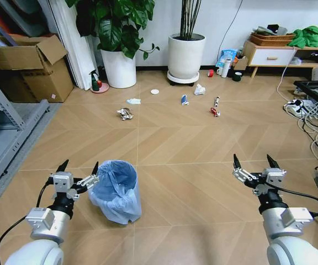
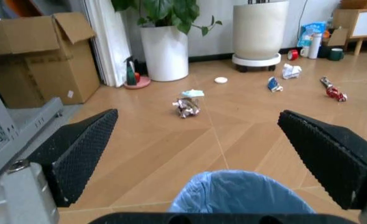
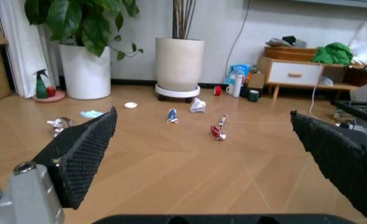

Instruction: Pick up the trash bin and place the garbage on the floor into it.

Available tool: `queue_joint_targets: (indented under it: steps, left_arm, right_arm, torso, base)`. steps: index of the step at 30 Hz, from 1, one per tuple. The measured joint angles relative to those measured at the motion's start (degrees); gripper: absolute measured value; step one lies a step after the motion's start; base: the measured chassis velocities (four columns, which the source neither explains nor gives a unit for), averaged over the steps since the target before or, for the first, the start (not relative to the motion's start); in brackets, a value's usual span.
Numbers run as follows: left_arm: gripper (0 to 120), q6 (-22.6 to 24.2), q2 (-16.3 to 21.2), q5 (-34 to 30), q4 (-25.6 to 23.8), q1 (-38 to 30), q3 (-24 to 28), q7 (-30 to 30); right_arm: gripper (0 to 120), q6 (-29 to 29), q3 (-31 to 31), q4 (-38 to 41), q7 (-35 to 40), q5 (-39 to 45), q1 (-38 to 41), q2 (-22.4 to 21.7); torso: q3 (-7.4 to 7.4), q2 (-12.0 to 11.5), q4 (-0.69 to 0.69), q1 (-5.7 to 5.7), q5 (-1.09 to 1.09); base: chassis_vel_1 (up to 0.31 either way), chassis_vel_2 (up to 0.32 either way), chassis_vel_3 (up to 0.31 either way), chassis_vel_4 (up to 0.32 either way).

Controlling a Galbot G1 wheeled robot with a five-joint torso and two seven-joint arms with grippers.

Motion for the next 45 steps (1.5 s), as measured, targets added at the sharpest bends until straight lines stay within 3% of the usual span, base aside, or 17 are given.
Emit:
queue_joint_targets:
  steps: [17,21,23,24,26,27,32,40,45]
  left_arm:
    - [100,1.0,0.1,-1.5,1.6,-0.9,0.9,-0.6]
    - [100,5.9,4.0,-5.1,2.8,-2.7,1.6,-2.8]
    - [100,11.7,7.6,-9.2,2.4,-3.5,2.1,-3.7]
    - [100,11.7,7.6,-9.2,2.4,-3.5,2.1,-3.7]
    - [100,21.1,11.8,-16.0,2.7,-6.2,4.0,-7.5]
    - [100,22.9,12.7,-17.7,3.1,-7.2,4.7,-8.8]
    - [100,26.3,16.2,-21.1,7.4,-11.1,7.1,-11.6]
    - [100,27.7,16.7,-21.2,13.9,-14.5,6.8,-12.5]
    - [100,28.0,17.2,-21.2,18.7,-19.2,9.1,-11.1]
  right_arm:
    - [100,-0.1,-0.9,-0.8,0.9,1.3,0.5,0.0]
    - [100,0.0,-1.2,-1.2,1.5,3.0,0.7,-0.1]
    - [100,0.1,-1.2,-1.5,1.7,3.5,0.7,-0.2]
    - [100,0.1,-1.2,-1.5,1.7,3.5,0.7,-0.2]
    - [100,0.2,-1.1,-2.0,1.8,3.6,0.7,-0.3]
    - [100,0.2,-1.1,-2.1,1.9,3.6,0.6,-0.3]
    - [100,-0.5,-2.0,-3.2,2.0,5.0,0.9,-1.3]
    - [100,-0.9,-3.9,-6.0,2.3,6.1,2.5,-3.1]
    - [100,-0.7,-4.1,-7.0,3.1,6.3,2.7,-3.1]
  torso:
    - [0.0,0.0,0.0,0.0,0.0]
    - [0.0,0.0,0.0,0.0,-0.01]
    - [0.0,0.0,0.0,0.0,-0.01]
    - [0.0,0.0,0.0,0.0,-0.01]
    - [0.0,0.0,0.0,0.0,-0.01]
    - [0.0,0.0,0.0,0.0,-0.02]
    - [0.0,0.0,-0.03,0.0,-0.01]
    - [0.0,0.0,0.01,0.0,-0.01]
    - [0.0,0.0,-0.01,0.0,0.0]
  base:
    - [0.0,0.0,0.0,0.0]
    - [0.0,0.0,0.0,0.0]
    - [0.0,0.0,0.0,0.0]
    - [0.0,0.0,0.0,0.0]
    - [0.0,0.0,0.0,0.0]
    - [0.0,0.0,0.0,0.0]
    - [0.0,0.0,0.0,0.0]
    - [0.0,0.0,0.0,0.0]
    - [0.0,0.0,0.0,0.0]
